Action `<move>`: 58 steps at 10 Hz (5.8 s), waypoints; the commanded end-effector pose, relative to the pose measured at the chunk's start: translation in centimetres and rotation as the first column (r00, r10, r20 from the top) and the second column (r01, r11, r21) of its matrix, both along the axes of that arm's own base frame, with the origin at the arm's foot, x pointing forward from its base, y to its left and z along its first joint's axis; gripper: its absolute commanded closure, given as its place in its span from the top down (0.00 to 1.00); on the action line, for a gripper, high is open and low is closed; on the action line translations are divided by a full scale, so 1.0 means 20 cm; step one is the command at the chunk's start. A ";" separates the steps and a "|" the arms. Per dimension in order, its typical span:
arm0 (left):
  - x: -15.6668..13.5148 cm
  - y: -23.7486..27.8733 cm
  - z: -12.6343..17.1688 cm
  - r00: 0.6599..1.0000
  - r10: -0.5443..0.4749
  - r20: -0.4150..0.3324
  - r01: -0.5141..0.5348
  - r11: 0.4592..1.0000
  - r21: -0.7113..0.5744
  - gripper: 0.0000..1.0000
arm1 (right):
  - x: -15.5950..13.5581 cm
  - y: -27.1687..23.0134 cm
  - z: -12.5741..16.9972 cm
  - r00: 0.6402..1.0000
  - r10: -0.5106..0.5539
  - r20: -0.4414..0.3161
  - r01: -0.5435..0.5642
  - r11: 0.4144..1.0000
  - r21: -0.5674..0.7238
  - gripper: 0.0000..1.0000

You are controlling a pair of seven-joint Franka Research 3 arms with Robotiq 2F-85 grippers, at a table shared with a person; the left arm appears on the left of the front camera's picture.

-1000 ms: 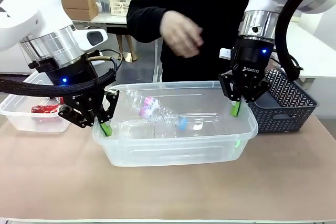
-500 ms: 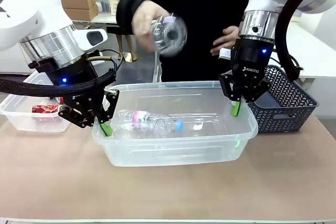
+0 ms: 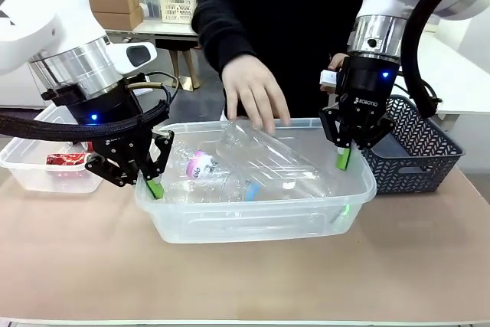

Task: Sort the waste into each basket.
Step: Offer the picked Organizing box to the human, then release the Organizing box you were holding.

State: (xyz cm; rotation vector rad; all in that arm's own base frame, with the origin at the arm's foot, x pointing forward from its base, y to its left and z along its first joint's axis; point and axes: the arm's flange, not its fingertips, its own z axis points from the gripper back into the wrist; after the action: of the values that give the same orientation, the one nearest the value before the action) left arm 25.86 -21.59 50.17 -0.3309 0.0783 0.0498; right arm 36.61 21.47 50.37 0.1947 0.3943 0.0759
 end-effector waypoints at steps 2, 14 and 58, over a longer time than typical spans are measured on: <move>-0.01 0.01 0.01 1.000 0.006 0.003 -0.006 1.000 -0.013 0.04 | -0.01 0.00 0.01 1.000 -0.008 0.001 0.008 1.000 -0.002 0.04; 0.00 0.00 0.00 1.000 0.000 0.000 0.000 1.000 0.000 0.04 | 0.00 0.00 0.00 1.000 0.000 0.000 0.000 1.000 0.000 0.04; 0.93 0.22 0.32 0.985 -0.045 0.166 0.047 0.999 -0.010 1.00 | 0.43 -0.11 0.24 0.910 -0.071 0.408 0.052 0.997 0.057 1.00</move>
State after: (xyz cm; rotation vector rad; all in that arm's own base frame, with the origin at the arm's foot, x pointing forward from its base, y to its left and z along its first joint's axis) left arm 44.54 -17.31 56.49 -0.3458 -0.0781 -0.0246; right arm 45.12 19.22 55.11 0.2290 -0.0343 0.0615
